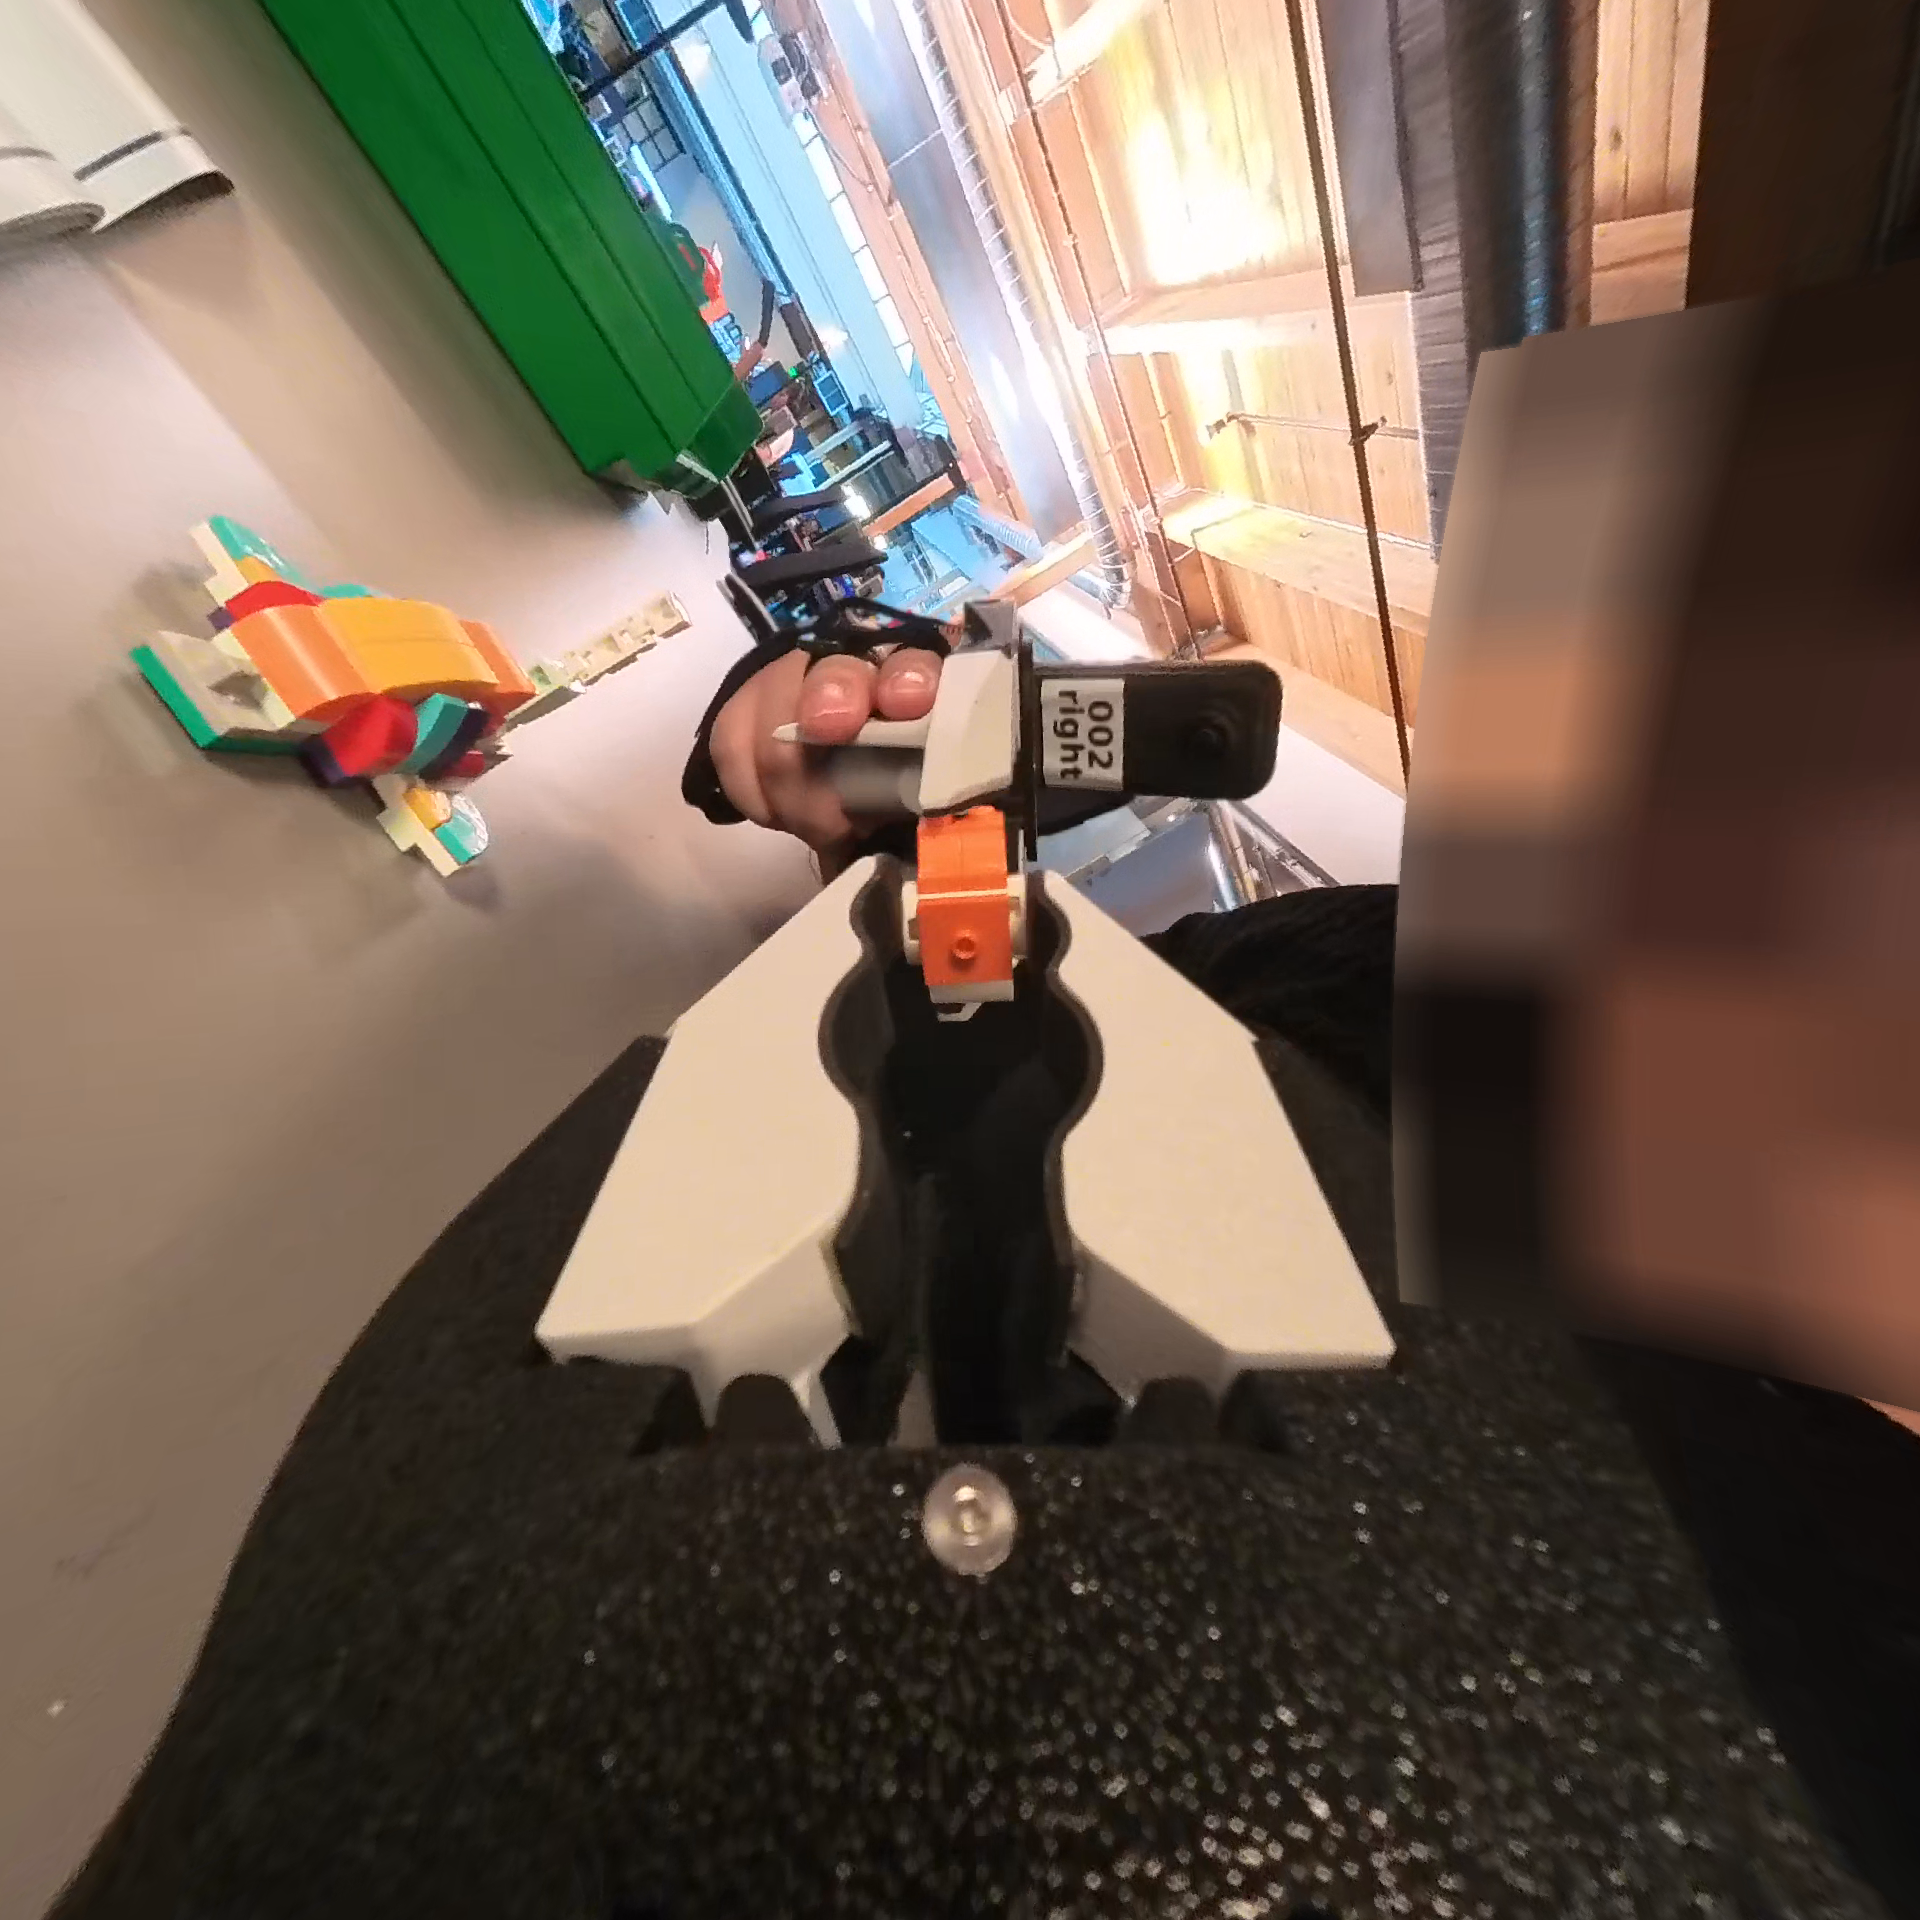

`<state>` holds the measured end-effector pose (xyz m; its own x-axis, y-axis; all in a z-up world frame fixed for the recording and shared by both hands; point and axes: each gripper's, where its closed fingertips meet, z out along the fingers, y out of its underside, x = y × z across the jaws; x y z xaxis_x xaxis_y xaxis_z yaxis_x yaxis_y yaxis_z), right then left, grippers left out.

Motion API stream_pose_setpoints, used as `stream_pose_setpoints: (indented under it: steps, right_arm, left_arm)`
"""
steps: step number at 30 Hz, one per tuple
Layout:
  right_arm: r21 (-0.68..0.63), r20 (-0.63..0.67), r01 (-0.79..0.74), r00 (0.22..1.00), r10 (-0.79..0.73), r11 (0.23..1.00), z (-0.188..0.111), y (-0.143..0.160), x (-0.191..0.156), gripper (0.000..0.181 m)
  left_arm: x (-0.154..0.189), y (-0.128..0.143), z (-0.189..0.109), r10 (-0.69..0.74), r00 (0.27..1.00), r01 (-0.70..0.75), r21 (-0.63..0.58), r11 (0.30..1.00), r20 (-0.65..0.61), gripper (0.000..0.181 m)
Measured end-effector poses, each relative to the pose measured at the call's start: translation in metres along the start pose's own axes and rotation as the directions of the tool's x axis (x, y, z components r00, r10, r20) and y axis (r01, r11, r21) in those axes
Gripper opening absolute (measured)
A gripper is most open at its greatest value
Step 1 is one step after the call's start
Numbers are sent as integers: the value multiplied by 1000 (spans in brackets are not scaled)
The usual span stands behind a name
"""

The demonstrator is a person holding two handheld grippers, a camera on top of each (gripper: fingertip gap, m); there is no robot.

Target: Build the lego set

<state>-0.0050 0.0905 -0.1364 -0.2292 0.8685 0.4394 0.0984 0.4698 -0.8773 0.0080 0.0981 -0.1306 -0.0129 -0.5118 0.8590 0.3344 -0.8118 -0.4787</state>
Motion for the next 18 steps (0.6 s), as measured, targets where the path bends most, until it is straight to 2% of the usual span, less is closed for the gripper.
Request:
stream_pose_setpoints:
  steps: [8,18]
  right_arm:
    - [-48,-60,84,994,-87,995,7,4,2,39]
    - [-72,-64,47,997,-52,996,6,6,1,38]
  left_arm:
    - [-7,-1,0,-11,999,11,7,1000,44,21]
    - [-8,0,0,-4,998,4,4,1000,57,21]
